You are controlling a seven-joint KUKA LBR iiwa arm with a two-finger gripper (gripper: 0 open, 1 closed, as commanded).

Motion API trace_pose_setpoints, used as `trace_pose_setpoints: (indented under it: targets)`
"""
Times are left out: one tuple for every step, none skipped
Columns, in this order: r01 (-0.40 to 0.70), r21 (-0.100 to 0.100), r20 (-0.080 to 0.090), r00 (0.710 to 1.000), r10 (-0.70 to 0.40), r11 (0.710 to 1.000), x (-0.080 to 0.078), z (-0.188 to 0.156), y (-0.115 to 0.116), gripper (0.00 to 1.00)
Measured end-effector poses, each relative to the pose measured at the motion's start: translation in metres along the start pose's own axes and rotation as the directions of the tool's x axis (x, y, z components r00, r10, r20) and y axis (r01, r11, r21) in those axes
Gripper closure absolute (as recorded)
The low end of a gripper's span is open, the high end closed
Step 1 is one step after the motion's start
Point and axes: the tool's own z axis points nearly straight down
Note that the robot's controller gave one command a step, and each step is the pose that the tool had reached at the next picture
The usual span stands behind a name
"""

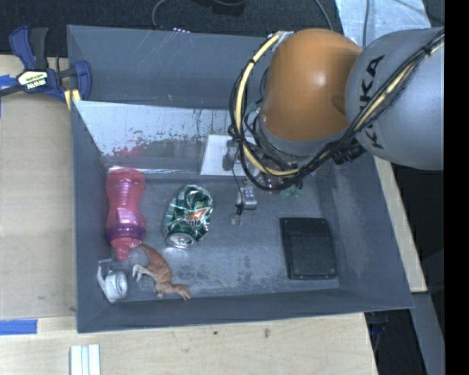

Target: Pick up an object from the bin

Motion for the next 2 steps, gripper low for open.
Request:
trace_pose_setpoints:
  targets:
    - [-0.002,-0.001,0.008,1.0,0.002,1.0,-0.001,-0.005,0.0,0.0]
    - [0.128,0.002,0.014,0.992,-0.128,0.992,0.004,0.014,0.009,0.0]
